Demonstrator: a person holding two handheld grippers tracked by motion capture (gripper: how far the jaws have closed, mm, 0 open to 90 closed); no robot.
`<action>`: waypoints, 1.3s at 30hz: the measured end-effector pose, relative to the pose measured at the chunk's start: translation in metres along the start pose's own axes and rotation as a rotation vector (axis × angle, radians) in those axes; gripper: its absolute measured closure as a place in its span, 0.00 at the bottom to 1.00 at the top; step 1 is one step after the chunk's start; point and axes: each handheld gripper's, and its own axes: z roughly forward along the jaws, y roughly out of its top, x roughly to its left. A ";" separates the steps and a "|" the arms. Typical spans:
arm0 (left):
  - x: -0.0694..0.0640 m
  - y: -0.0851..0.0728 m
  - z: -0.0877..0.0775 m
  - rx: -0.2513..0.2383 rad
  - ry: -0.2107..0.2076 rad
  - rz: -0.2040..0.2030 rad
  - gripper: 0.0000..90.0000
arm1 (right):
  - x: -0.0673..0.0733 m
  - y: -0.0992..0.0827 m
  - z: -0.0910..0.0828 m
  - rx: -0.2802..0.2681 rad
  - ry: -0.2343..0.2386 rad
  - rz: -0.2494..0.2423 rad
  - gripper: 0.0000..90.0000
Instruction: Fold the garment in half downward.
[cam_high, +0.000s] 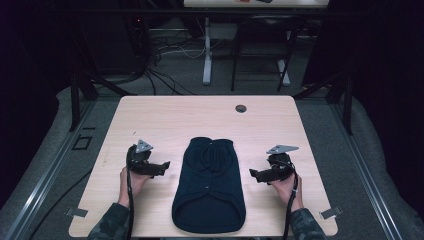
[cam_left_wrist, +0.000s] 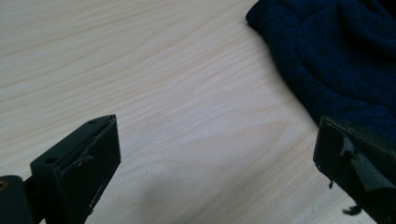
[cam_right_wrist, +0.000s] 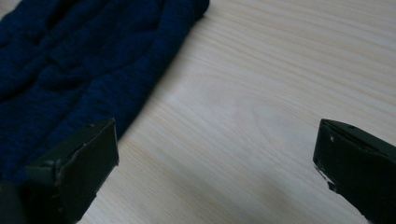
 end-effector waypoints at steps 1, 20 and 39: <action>-0.001 0.001 0.001 -0.002 -0.003 0.003 0.01 | 0.002 0.003 0.000 0.003 -0.001 -0.005 0.00; -0.012 0.027 0.022 0.040 -0.104 0.010 0.01 | 0.023 0.042 0.023 0.043 0.097 -0.047 0.00; -0.026 0.064 0.056 0.075 -0.158 0.025 0.01 | 0.031 0.077 0.060 0.093 0.143 -0.063 0.01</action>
